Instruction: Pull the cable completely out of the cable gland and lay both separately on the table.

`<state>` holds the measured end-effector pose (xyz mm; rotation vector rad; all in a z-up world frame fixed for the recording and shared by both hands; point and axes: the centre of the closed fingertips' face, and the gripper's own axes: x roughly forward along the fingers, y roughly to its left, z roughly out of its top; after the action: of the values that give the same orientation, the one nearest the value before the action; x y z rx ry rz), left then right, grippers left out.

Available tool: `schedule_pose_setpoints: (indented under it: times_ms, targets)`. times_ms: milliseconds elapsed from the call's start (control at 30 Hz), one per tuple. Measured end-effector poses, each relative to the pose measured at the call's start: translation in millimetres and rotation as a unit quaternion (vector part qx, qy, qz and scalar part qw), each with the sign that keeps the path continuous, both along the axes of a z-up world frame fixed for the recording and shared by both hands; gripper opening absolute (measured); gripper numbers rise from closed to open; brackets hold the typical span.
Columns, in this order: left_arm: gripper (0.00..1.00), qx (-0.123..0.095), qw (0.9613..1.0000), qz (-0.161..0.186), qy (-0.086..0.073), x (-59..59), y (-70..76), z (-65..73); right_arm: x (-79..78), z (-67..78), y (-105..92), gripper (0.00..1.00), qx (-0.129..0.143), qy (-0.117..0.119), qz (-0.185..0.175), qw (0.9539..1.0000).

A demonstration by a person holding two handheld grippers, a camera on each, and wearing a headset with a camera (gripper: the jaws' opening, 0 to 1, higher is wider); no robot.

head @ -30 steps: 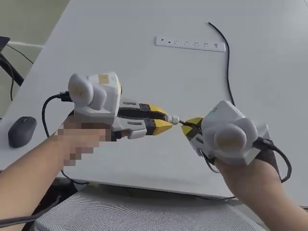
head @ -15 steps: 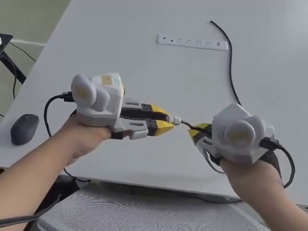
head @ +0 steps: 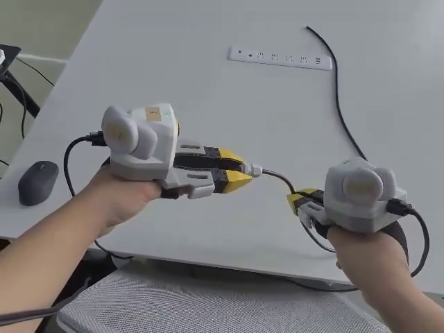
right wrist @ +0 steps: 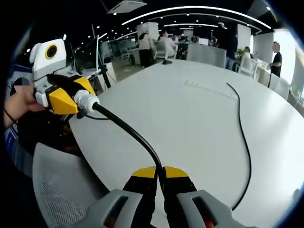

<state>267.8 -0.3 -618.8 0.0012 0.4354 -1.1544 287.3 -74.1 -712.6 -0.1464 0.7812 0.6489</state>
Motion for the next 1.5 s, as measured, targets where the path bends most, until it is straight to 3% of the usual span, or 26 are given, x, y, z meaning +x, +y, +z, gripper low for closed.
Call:
schedule_pose_setpoints:
  times_ms: [67,133,333,800,967,1100,1200,1367,1500]
  targets:
    - [0.15,-0.001,1.0000,0.000,0.001,0.1,-0.1,0.0,-0.4,-3.0,-1.9,0.00,0.001,0.008,-0.005,1.0000]
    - [0.15,-0.003,1.0000,0.001,0.001,0.7,-0.6,0.5,-1.7,-6.4,-2.6,0.00,0.019,0.026,-0.021,0.9993]
    - [0.15,-0.001,1.0000,-0.003,0.002,0.4,-3.0,-0.4,-2.8,-6.9,-3.7,0.00,0.016,0.028,-0.020,0.9993]
    - [0.15,-0.001,1.0000,0.005,0.004,2.0,3.0,0.0,0.6,9.3,-8.9,0.00,-0.026,-0.029,0.010,0.9992]
    - [0.15,-0.004,0.9999,0.011,0.004,4.6,6.1,1.4,1.2,27.4,-10.1,0.02,-0.035,-0.057,0.032,0.9972]
    - [0.15,-0.003,0.9999,0.012,0.005,5.0,8.6,1.0,2.0,42.9,-2.3,0.10,-0.043,-0.084,0.060,0.9938]
    - [0.15,-0.001,0.9999,0.012,0.006,5.1,9.9,0.2,-0.1,53.9,8.0,0.14,-0.069,-0.111,0.110,0.9853]
    - [0.15,0.000,0.9999,0.012,0.008,5.0,10.1,-0.5,-4.0,76.3,32.8,0.18,-0.096,-0.159,0.179,0.9663]
    - [0.15,-0.001,0.9999,0.010,0.010,3.8,8.6,-0.6,-4.9,79.5,48.7,0.16,-0.121,-0.179,0.216,0.9522]
